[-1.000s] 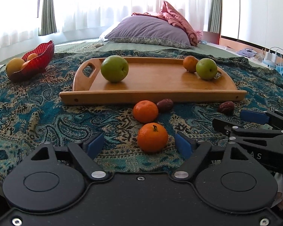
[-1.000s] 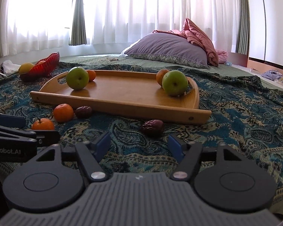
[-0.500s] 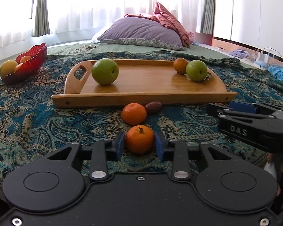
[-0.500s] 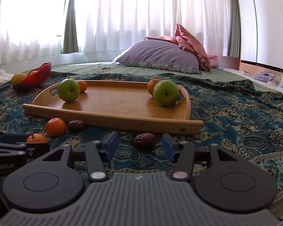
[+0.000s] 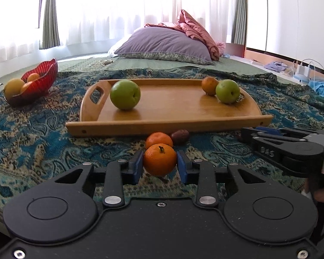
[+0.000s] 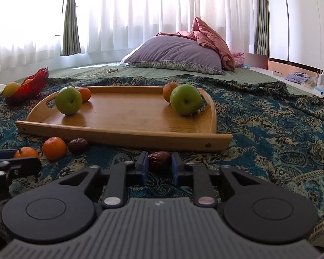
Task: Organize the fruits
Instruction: 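Close the left gripper on the tangerine while the right gripper closes on the date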
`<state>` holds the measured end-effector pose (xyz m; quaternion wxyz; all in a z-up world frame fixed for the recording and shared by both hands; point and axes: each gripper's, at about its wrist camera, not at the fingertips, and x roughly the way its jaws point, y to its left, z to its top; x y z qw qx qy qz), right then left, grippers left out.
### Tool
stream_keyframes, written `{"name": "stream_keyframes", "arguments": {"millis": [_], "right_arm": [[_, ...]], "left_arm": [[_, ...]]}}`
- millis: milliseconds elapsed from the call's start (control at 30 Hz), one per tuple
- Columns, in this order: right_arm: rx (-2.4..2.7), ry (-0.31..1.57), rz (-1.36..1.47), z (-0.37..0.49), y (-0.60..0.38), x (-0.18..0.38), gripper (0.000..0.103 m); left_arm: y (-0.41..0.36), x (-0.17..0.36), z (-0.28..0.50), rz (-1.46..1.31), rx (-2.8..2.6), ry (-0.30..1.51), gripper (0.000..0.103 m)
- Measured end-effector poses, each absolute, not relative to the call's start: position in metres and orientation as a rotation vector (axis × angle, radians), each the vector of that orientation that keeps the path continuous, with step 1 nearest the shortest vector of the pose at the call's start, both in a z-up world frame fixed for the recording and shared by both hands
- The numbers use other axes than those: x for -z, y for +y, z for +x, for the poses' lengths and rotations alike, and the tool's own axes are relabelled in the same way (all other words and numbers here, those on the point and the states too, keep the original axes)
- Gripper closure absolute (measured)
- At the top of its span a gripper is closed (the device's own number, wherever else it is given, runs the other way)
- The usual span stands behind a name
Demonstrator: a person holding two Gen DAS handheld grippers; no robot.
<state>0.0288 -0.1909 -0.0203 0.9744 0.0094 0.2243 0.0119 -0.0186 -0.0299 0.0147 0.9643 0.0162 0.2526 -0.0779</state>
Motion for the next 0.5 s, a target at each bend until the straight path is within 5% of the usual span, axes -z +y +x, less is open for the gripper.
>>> {"name": "stream_keyframes", "arguments": {"millis": [67, 233, 367, 500], "right_arm": [[-0.026, 0.434, 0.024, 0.027, -0.191, 0.016, 0.090], [-0.026, 0.419, 0.001, 0.028, -0.187, 0.007, 0.090], [0.004, 0.443, -0.001, 0.031, -0.186, 0.012, 0.067], [0.016, 0.459, -0.007, 0.030, -0.185, 0.019, 0.061]], "left_arm": [[-0.029, -0.018, -0.014, 0.034, 0.147, 0.505, 0.071], [-0.023, -0.026, -0.002, 0.020, 0.130, 0.491, 0.071], [-0.021, -0.027, -0.001, 0.024, 0.128, 0.483, 0.071], [-0.021, -0.024, 0.000, 0.030, 0.132, 0.493, 0.071]]}}
